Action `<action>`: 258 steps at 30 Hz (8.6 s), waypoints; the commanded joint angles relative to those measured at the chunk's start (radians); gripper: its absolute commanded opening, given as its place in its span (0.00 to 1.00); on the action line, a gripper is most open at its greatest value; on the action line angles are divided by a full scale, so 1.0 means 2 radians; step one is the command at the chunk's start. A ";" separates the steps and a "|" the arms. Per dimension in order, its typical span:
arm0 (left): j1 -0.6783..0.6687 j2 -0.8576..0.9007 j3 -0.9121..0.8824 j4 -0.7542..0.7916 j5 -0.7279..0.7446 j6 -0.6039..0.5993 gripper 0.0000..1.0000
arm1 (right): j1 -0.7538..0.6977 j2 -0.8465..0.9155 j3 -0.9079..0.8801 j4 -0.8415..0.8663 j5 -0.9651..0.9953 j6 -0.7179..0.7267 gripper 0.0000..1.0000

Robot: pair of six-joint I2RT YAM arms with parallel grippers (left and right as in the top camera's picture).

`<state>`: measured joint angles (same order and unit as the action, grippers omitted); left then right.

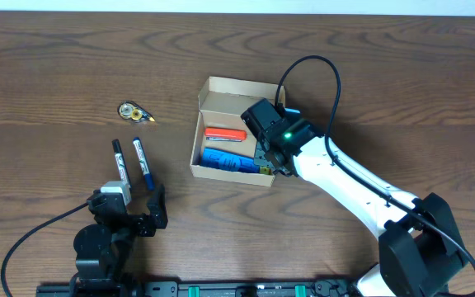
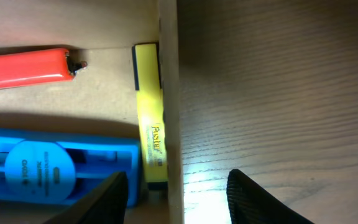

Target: Pack container

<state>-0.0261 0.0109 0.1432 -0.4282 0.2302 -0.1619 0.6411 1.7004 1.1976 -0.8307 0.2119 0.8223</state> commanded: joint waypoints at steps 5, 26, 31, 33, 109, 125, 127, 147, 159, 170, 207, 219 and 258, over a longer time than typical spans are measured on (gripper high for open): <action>0.003 -0.003 -0.010 -0.001 0.003 -0.007 0.95 | -0.028 0.003 -0.001 -0.021 0.023 -0.054 0.50; 0.003 -0.003 -0.010 -0.001 0.003 -0.007 0.95 | -0.053 -0.060 0.027 -0.023 -0.063 -0.181 0.56; 0.003 -0.003 -0.010 -0.001 0.003 -0.007 0.95 | -0.061 -0.151 0.028 -0.051 -0.082 -0.251 0.57; 0.003 -0.003 -0.010 -0.001 0.003 -0.007 0.95 | -0.065 -0.187 0.027 -0.080 -0.089 -0.277 0.57; 0.003 0.235 0.182 -0.036 -0.104 0.000 0.95 | -0.068 -0.415 -0.008 -0.234 -0.149 -0.337 0.99; 0.003 0.572 0.382 -0.048 -0.036 -0.003 0.95 | -0.068 -0.415 -0.008 -0.234 -0.149 -0.337 0.99; 0.003 0.587 0.382 -0.029 -0.036 -0.034 0.95 | -0.068 -0.415 -0.008 -0.234 -0.149 -0.337 0.99; 0.003 0.814 0.554 -0.075 -0.155 -0.175 0.96 | -0.068 -0.415 -0.008 -0.234 -0.149 -0.337 0.99; 0.003 0.943 0.642 -0.097 -0.155 -0.295 0.96 | -0.068 -0.415 -0.008 -0.234 -0.149 -0.337 0.99; 0.004 1.039 0.720 -0.139 -0.141 -0.324 0.96 | -0.068 -0.415 -0.008 -0.234 -0.149 -0.337 0.99; 0.017 1.089 0.715 -0.135 -0.132 -0.323 0.50 | -0.068 -0.415 -0.008 -0.234 -0.149 -0.337 0.99; 0.017 1.082 0.715 -0.142 -0.130 -0.313 0.12 | -0.068 -0.415 -0.008 -0.234 -0.149 -0.337 0.99; -0.257 0.889 0.715 -0.307 -0.002 0.659 0.05 | -0.068 -0.415 -0.008 -0.234 -0.149 -0.337 0.99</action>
<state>-0.5495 1.7477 1.5677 -1.0416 0.2222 1.0721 0.5117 0.8722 1.1831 -1.2976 -0.0795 0.1585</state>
